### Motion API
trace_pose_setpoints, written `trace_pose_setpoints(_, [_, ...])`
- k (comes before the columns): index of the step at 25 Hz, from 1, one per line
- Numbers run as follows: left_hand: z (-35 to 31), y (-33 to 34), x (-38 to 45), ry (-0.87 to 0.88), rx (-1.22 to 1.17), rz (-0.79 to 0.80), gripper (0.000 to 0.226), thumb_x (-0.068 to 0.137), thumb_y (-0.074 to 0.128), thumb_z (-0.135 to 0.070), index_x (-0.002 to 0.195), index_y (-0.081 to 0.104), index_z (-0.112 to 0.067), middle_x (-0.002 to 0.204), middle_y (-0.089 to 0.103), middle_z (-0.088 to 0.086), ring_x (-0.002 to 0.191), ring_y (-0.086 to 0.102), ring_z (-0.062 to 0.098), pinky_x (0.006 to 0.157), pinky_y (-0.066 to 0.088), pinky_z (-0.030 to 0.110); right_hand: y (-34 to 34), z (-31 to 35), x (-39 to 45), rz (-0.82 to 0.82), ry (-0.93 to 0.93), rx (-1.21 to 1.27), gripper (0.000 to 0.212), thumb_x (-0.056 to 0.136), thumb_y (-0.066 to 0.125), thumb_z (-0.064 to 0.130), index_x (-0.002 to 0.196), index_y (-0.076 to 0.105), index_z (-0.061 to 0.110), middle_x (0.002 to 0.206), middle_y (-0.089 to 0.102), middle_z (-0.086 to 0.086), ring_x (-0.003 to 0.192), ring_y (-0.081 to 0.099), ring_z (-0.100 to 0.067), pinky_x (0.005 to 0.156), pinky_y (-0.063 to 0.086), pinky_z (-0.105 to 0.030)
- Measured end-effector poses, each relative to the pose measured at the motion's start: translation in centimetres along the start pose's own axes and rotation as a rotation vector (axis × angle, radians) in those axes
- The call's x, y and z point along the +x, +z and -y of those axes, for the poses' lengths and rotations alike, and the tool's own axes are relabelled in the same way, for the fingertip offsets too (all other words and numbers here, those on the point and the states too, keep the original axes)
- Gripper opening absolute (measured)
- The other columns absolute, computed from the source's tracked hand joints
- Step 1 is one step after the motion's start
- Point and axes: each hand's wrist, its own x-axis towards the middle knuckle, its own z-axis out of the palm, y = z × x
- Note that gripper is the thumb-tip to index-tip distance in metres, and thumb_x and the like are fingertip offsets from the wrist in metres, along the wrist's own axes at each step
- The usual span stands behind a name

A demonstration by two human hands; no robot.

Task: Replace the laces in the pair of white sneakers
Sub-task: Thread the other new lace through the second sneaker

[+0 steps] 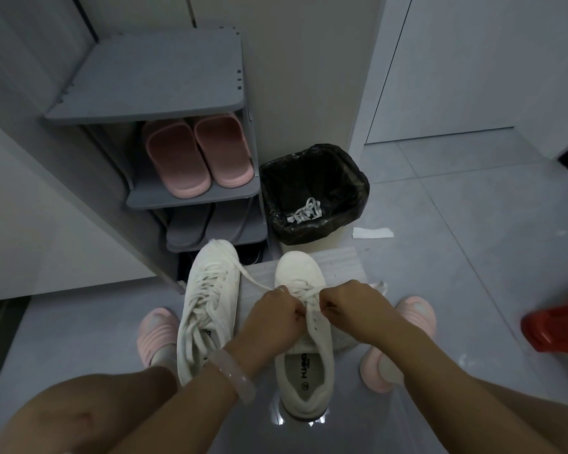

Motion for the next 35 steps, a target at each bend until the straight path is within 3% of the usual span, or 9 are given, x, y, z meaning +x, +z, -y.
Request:
trace_pose_setpoints(4, [-0.5, -0.8, -0.3, -0.029, -0.227, 0.013, 0.021, 0.085, 0.060, -0.014, 0.102, 0.073, -0.013, 0.087, 0.068, 0.008, 0.060, 0.046, 0.002, 0.059, 0.036, 0.005, 0.1, 1.1, -0.3, 0.002, -0.011, -0.108, 0.012, 0.094, 0.038, 0.013, 0.091, 0.050, 0.014, 0.094, 0.059, -0.011, 0.075, 0.044, -0.021, 0.061, 0.031, -0.030])
trace_pose_setpoints(10, [-0.7, -1.2, -0.4, -0.042, -0.264, -0.016, 0.025, 0.086, 0.060, -0.014, 0.109, 0.069, -0.014, 0.082, 0.057, 0.000, 0.058, 0.042, -0.002, 0.061, 0.034, -0.002, 0.0, 1.1, -0.4, 0.023, 0.016, -0.194, 0.016, 0.092, 0.039, 0.006, 0.098, 0.052, 0.015, 0.093, 0.053, -0.008, 0.078, 0.048, -0.022, 0.066, 0.032, -0.029])
trace_pose_setpoints(14, [-0.8, -1.0, -0.4, -0.043, -0.257, -0.031, 0.023, 0.086, 0.060, -0.014, 0.107, 0.070, -0.014, 0.074, 0.049, -0.005, 0.060, 0.042, 0.002, 0.062, 0.036, 0.001, 0.3, 1.5, -0.3, 0.028, 0.011, -0.214, 0.024, 0.093, 0.037, 0.004, 0.112, 0.052, 0.008, 0.111, 0.058, -0.011, 0.100, 0.057, -0.027, 0.071, 0.032, -0.029])
trace_pose_setpoints(18, [-0.5, -0.2, -0.1, -0.061, -0.207, -0.046, 0.022, 0.087, 0.060, -0.021, 0.106, 0.070, -0.019, 0.076, 0.041, -0.011, 0.078, 0.041, 0.007, 0.060, 0.031, 0.006, 0.6, 1.1, 0.0, -0.003, 0.031, -0.111, 0.017, 0.095, 0.039, 0.012, 0.103, 0.054, 0.008, 0.104, 0.061, -0.010, 0.093, 0.059, -0.026, 0.072, 0.041, -0.031])
trace_pose_setpoints(22, [-0.2, 0.1, 0.1, -0.071, -0.207, -0.030, 0.023, 0.086, 0.061, -0.025, 0.107, 0.069, -0.020, 0.074, 0.036, -0.013, 0.080, 0.042, 0.008, 0.060, 0.030, 0.010, 0.9, 1.2, 0.0, -0.017, 0.006, -0.016, 0.017, 0.095, 0.040, 0.014, 0.102, 0.054, 0.008, 0.102, 0.062, -0.010, 0.092, 0.058, -0.025, 0.077, 0.043, -0.032])
trace_pose_setpoints(26, [0.0, 0.3, 0.1, -0.047, -0.235, -0.036, 0.021, 0.087, 0.060, -0.022, 0.103, 0.072, -0.016, 0.073, 0.047, -0.007, 0.066, 0.041, 0.002, 0.059, 0.033, 0.004, 1.2, 0.9, -0.1, -0.058, 0.125, 0.242, 0.009, 0.094, 0.048, 0.021, 0.091, 0.050, 0.013, 0.088, 0.061, -0.006, 0.078, 0.052, -0.018, 0.067, 0.039, -0.028])
trace_pose_setpoints(30, [-0.4, 0.8, 0.2, -0.074, -0.286, 0.000, 0.016, 0.085, 0.060, -0.019, 0.086, 0.075, -0.012, 0.074, 0.067, 0.007, 0.052, 0.043, 0.001, 0.053, 0.030, 0.011, 1.3, 0.6, 0.0, -0.093, 0.159, 0.362, 0.011, 0.090, 0.053, 0.014, 0.084, 0.061, 0.010, 0.086, 0.068, -0.007, 0.079, 0.058, -0.020, 0.074, 0.048, -0.031])
trace_pose_setpoints(33, [-0.5, 1.1, 0.2, -0.119, -0.301, 0.012, 0.017, 0.084, 0.060, -0.020, 0.083, 0.074, -0.011, 0.078, 0.069, 0.007, 0.062, 0.051, 0.006, 0.064, 0.043, 0.023, 1.7, 0.8, 0.0, -0.125, 0.131, 0.350, 0.012, 0.090, 0.052, 0.014, 0.078, 0.054, 0.014, 0.076, 0.059, -0.002, 0.075, 0.052, -0.017, 0.066, 0.039, -0.027])
trace_pose_setpoints(35, [-0.6, 1.2, 0.1, -0.119, -0.287, -0.020, 0.018, 0.086, 0.057, -0.018, 0.084, 0.073, -0.008, 0.083, 0.069, 0.008, 0.072, 0.052, 0.010, 0.065, 0.040, 0.025, 1.8, 0.7, 0.1, -0.150, 0.137, 0.419, 0.009, 0.089, 0.056, 0.017, 0.079, 0.055, 0.017, 0.077, 0.056, 0.002, 0.079, 0.054, -0.016, 0.067, 0.038, -0.023])
